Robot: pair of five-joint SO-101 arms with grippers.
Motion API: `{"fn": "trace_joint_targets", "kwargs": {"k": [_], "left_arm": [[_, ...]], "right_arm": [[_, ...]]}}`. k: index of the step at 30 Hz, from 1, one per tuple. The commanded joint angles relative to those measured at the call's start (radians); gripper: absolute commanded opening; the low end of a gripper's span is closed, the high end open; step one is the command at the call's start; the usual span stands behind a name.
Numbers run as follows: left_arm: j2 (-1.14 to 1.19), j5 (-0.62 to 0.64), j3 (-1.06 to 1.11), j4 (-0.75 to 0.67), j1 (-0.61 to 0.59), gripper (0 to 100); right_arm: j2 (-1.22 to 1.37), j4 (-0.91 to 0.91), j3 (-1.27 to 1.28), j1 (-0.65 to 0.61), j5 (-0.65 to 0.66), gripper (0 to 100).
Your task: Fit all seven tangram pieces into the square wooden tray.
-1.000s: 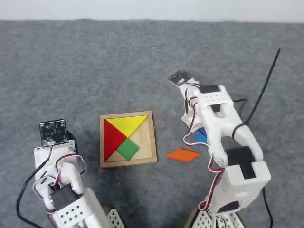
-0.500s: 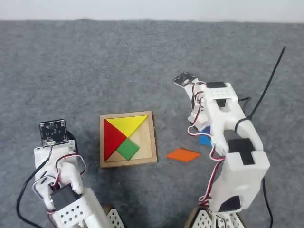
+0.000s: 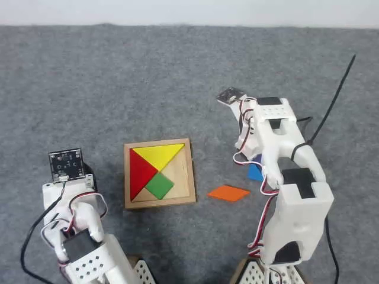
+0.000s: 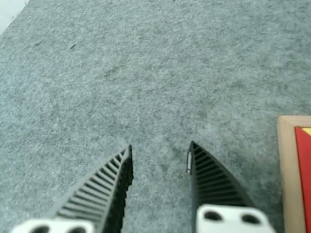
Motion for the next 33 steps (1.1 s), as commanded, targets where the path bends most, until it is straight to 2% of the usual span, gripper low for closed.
{"fn": "trace_joint_targets", "kwargs": {"k": [1,12,19,23,33], "left_arm": [[-0.023,-0.011,-0.012,0.008,0.008,18],[-0.023,-0.011,-0.012,0.008,0.008,18],[-0.023,-0.011,-0.012,0.008,0.008,18],[-0.023,-0.011,-0.012,0.008,0.008,18],[-0.023,-0.011,-0.012,0.008,0.006,18]], "right_arm": [[0.001,0.01,-0.037,0.013,0.005,11.4],[-0.002,0.012,-0.038,0.018,-0.002,9.1],[-0.079,0.01,-0.038,0.033,-0.069,8.8],[-0.09,0.01,-0.037,0.033,-0.075,3.6],[-0.088,0.004,-0.043,0.036,-0.08,0.7]]}}
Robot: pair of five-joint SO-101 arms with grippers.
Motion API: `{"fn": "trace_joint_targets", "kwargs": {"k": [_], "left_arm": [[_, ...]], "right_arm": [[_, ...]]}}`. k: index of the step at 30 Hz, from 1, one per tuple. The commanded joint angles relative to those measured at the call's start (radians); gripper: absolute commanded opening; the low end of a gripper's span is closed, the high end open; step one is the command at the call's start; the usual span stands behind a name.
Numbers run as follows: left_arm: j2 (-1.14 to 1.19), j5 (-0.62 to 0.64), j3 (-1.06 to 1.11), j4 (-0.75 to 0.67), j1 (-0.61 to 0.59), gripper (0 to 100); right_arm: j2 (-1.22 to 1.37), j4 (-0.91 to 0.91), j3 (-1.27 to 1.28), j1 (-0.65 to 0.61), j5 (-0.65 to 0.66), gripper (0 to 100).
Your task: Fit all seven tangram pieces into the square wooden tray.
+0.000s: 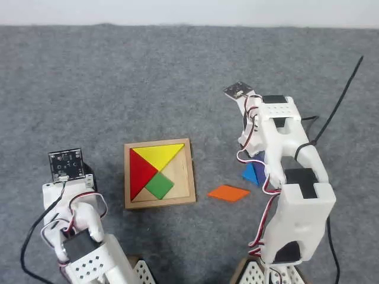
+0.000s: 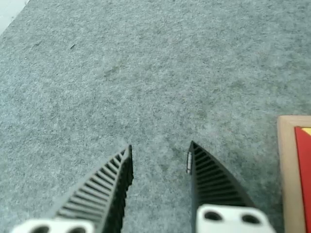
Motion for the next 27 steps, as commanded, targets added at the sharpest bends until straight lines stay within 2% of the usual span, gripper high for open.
{"fn": "trace_joint_targets", "kwargs": {"k": [1,10,12,14,18,23,27], "left_arm": [[-0.023,-0.011,-0.012,0.008,0.006,18],[-0.023,-0.011,-0.012,0.008,0.006,18],[-0.023,-0.011,-0.012,0.008,0.006,18],[-0.023,-0.011,-0.012,0.008,0.006,18],[-0.023,-0.011,-0.012,0.008,0.005,18],[-0.023,-0.011,-0.012,0.008,0.005,18],[-0.023,-0.011,-0.012,0.009,0.005,18]], "right_arm": [[-0.07,0.005,-0.026,0.016,-0.009,0.6],[-0.232,0.067,-0.029,0.073,-0.028,1.1],[-0.283,0.136,-0.029,0.087,-0.046,4.8],[-0.318,0.179,-0.003,0.088,-0.049,13.2],[-0.363,0.14,0.146,0.041,-0.044,26.9],[-0.363,0.038,0.313,-0.001,-0.129,27.7],[-0.363,-0.002,0.373,0.013,-0.127,27.7]]}}
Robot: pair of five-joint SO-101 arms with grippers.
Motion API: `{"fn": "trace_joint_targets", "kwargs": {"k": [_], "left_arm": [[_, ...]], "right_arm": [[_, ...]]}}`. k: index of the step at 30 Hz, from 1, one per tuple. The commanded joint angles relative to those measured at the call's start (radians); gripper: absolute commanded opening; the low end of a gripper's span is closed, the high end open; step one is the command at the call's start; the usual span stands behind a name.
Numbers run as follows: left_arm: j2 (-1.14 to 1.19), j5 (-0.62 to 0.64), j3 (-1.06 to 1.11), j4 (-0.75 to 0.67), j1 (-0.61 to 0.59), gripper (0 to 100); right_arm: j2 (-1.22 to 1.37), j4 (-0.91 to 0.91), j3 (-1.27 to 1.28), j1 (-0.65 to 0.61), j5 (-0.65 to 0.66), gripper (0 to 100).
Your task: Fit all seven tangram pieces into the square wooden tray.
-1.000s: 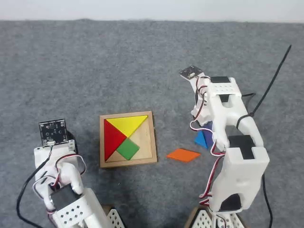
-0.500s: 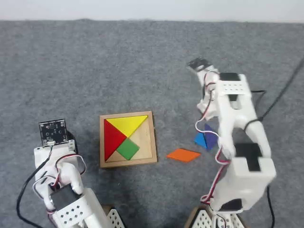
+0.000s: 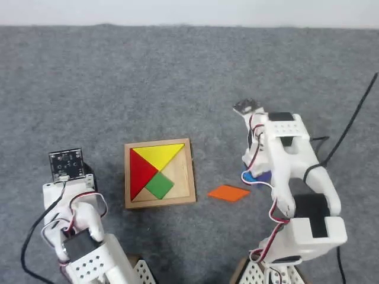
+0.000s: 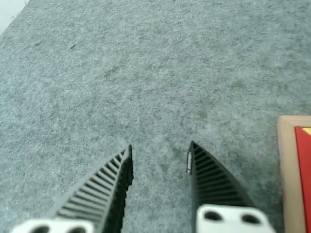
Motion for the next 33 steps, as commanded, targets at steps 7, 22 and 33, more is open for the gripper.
{"fn": "trace_joint_targets", "kwargs": {"k": [7,22,33], "left_arm": [[-0.023,-0.011,-0.012,0.009,0.003,18],[-0.023,-0.011,-0.012,0.009,0.003,18],[-0.023,-0.011,-0.012,0.009,0.003,18]], "right_arm": [[-0.064,-0.099,0.037,0.022,-0.021,25.8],[-0.064,-0.156,0.046,0.156,-0.015,14.8],[-0.074,-0.148,0.041,0.143,-0.04,15.1]]}}
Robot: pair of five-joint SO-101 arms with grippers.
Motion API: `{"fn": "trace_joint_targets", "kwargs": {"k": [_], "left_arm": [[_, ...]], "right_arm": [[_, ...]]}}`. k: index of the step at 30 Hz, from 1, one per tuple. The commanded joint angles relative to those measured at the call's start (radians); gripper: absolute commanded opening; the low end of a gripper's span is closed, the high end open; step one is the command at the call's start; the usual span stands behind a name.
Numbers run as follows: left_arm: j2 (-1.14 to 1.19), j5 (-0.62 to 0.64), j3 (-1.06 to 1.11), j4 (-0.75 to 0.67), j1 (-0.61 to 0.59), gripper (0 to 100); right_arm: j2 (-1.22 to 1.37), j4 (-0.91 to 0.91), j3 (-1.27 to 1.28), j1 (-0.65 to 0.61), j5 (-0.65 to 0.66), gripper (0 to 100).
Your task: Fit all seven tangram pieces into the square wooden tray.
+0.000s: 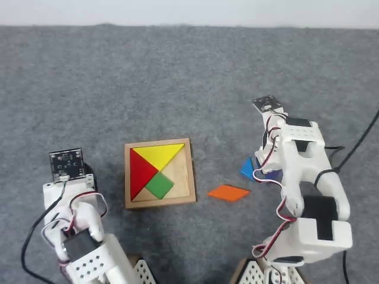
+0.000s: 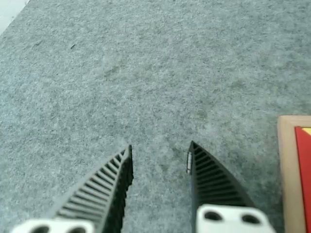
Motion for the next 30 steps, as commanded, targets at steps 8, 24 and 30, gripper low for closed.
{"fn": "trace_joint_targets", "kwargs": {"k": [8,24,30], "left_arm": [[-0.023,-0.011,-0.012,0.009,0.003,18],[-0.023,-0.011,-0.012,0.009,0.008,18],[-0.023,-0.011,-0.012,0.009,0.008,18]], "right_arm": [[-0.217,0.036,0.037,0.016,-0.078,15.1],[-0.093,-0.048,0.058,-0.047,-0.058,26.2],[-0.03,-0.061,0.054,-0.048,-0.058,26.2]]}}
